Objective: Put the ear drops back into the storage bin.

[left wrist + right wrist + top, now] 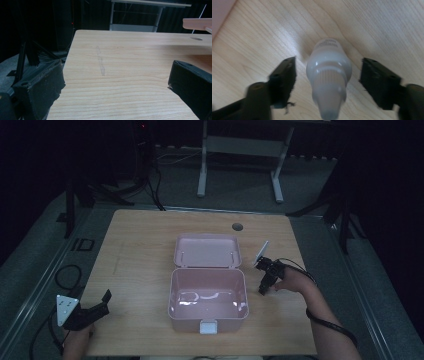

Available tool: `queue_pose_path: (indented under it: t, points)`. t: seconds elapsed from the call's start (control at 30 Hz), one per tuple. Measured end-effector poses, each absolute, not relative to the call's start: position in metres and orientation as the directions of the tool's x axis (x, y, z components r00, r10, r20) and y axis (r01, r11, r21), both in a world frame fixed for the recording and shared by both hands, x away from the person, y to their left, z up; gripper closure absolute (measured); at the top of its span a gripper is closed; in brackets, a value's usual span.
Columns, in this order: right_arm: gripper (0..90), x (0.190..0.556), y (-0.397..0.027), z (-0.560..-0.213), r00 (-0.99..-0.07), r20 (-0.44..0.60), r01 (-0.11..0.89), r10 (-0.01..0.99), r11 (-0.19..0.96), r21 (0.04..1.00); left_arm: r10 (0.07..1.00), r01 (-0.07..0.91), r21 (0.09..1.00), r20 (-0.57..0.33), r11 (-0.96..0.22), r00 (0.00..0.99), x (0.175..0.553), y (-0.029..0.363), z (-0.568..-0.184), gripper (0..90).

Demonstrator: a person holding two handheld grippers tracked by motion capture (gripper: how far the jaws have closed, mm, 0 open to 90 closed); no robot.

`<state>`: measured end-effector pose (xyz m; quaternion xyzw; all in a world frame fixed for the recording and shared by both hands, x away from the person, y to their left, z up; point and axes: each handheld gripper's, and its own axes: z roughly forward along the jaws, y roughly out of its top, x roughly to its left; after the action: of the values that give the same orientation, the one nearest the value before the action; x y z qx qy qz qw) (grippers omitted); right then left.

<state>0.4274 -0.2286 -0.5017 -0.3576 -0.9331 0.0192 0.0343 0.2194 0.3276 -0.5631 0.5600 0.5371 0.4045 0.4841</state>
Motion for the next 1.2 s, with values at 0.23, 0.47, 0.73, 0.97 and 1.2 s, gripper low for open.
queue_pose_path:
  t: [0.23, 0.47, 0.73, 0.97, 1.2]
  points:
    - [47.2, 0.433, -0.223, -0.507, -0.729, 0.055, 0.677, 0.682, 0.731, -0.087, 0.993, 0.210, 0.977, -0.069, 0.047, 0.097, 0.219, 0.328, -0.563, 0.4]
    - [58.3, 0.435, -0.220, -0.510, -0.728, 0.050, 0.677, 0.684, 0.729, -0.107, 0.993, 0.210, 0.977, -0.068, 0.047, 0.096, 0.219, 0.328, -0.563, 0.4]
    - [59.4, 0.434, -0.219, -0.504, -0.753, 0.040, 0.649, 0.657, 0.752, -0.114, 0.993, 0.210, 0.977, -0.068, 0.047, 0.096, 0.219, 0.328, -0.563, 0.4]
    - [59.4, 0.424, -0.220, -0.499, -0.815, 0.056, 0.569, 0.577, 0.815, -0.115, 0.993, 0.211, 0.976, -0.069, 0.047, 0.096, 0.219, 0.328, -0.563, 0.4]
    - [59.4, 0.410, -0.227, -0.497, -0.891, 0.067, 0.444, 0.449, 0.892, -0.078, 0.993, 0.210, 0.977, -0.068, 0.047, 0.096, 0.219, 0.328, -0.563, 0.4]
